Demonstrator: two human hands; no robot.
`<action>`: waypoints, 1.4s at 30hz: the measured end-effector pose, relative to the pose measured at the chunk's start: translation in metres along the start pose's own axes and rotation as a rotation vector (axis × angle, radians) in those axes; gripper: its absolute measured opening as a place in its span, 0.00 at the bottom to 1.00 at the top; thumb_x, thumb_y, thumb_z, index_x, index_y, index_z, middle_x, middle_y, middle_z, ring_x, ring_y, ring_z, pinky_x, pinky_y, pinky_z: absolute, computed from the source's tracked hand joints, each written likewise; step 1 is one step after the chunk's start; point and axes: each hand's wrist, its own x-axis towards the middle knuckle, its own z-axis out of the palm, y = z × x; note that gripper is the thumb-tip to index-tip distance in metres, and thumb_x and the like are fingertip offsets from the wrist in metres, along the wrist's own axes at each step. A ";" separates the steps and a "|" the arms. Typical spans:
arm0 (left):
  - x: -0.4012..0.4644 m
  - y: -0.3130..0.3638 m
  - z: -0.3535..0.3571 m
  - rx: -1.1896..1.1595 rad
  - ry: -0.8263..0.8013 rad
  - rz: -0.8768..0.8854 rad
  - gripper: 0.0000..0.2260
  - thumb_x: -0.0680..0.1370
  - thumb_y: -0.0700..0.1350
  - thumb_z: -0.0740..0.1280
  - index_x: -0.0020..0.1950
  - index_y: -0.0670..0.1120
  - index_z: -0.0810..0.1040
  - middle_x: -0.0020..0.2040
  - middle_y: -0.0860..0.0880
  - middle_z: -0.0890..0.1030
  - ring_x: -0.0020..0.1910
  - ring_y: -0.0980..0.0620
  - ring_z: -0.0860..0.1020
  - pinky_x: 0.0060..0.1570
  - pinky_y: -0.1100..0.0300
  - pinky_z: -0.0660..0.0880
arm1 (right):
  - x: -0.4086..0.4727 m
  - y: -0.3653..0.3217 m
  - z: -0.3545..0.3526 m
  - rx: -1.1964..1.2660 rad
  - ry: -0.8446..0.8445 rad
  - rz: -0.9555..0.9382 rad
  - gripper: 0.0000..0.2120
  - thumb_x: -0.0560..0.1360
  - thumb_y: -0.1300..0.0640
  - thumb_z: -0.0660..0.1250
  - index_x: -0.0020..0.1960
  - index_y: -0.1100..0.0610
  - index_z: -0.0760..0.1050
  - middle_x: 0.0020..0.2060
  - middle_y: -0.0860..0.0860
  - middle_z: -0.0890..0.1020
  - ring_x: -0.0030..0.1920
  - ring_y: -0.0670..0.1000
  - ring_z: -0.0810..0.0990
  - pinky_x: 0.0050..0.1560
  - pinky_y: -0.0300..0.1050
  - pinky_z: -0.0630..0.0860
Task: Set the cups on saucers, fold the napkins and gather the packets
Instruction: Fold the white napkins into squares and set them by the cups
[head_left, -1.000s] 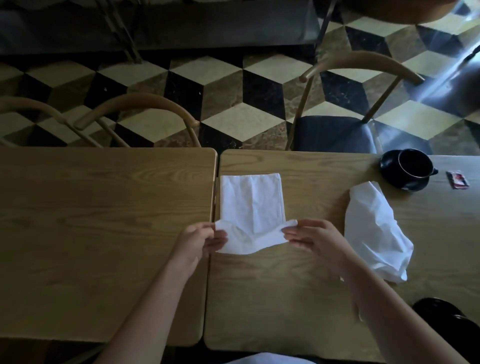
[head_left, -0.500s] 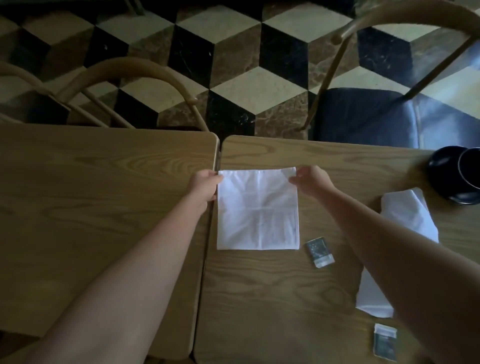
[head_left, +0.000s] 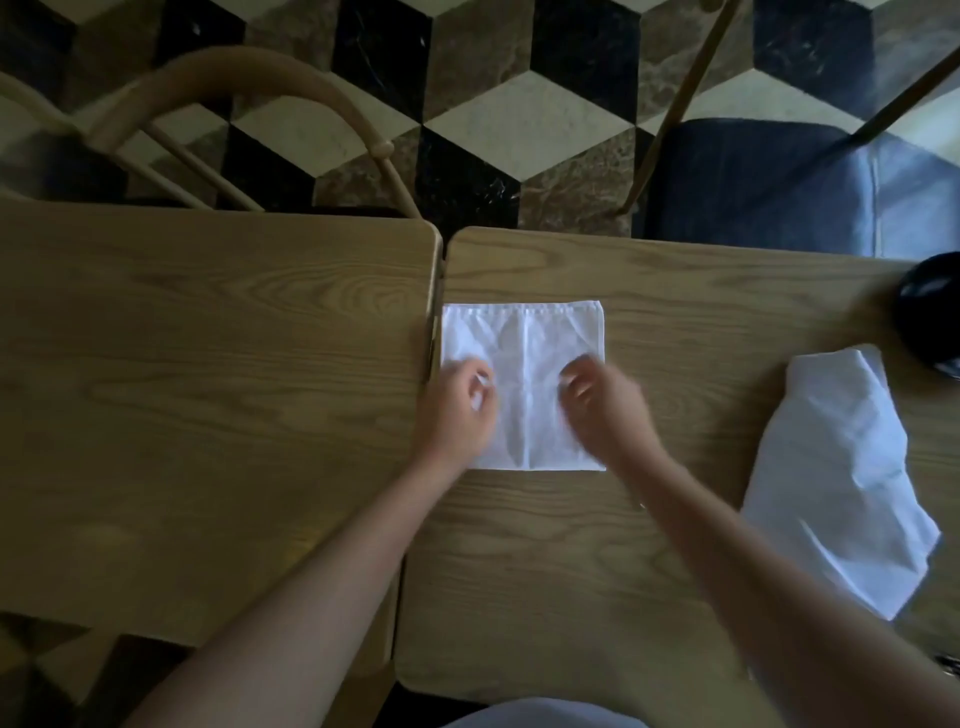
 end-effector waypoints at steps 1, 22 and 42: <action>-0.022 0.000 0.008 -0.026 -0.056 0.049 0.06 0.72 0.40 0.64 0.45 0.44 0.81 0.40 0.47 0.82 0.37 0.52 0.79 0.39 0.59 0.76 | -0.015 -0.002 0.015 0.009 -0.116 -0.006 0.06 0.76 0.58 0.66 0.50 0.54 0.80 0.40 0.48 0.83 0.41 0.51 0.83 0.40 0.40 0.73; -0.052 -0.052 -0.010 0.091 -0.016 -0.597 0.08 0.76 0.45 0.71 0.46 0.45 0.73 0.39 0.47 0.78 0.39 0.45 0.79 0.38 0.54 0.73 | -0.046 0.050 -0.002 -0.136 -0.061 0.200 0.10 0.74 0.58 0.64 0.55 0.53 0.77 0.48 0.50 0.78 0.47 0.51 0.77 0.46 0.45 0.72; -0.122 -0.053 -0.046 -0.450 -0.155 -0.755 0.05 0.74 0.39 0.74 0.42 0.41 0.80 0.32 0.45 0.82 0.24 0.56 0.77 0.21 0.67 0.69 | -0.134 0.042 -0.027 0.417 -0.211 0.572 0.09 0.77 0.57 0.71 0.42 0.62 0.79 0.26 0.53 0.79 0.17 0.43 0.70 0.19 0.34 0.63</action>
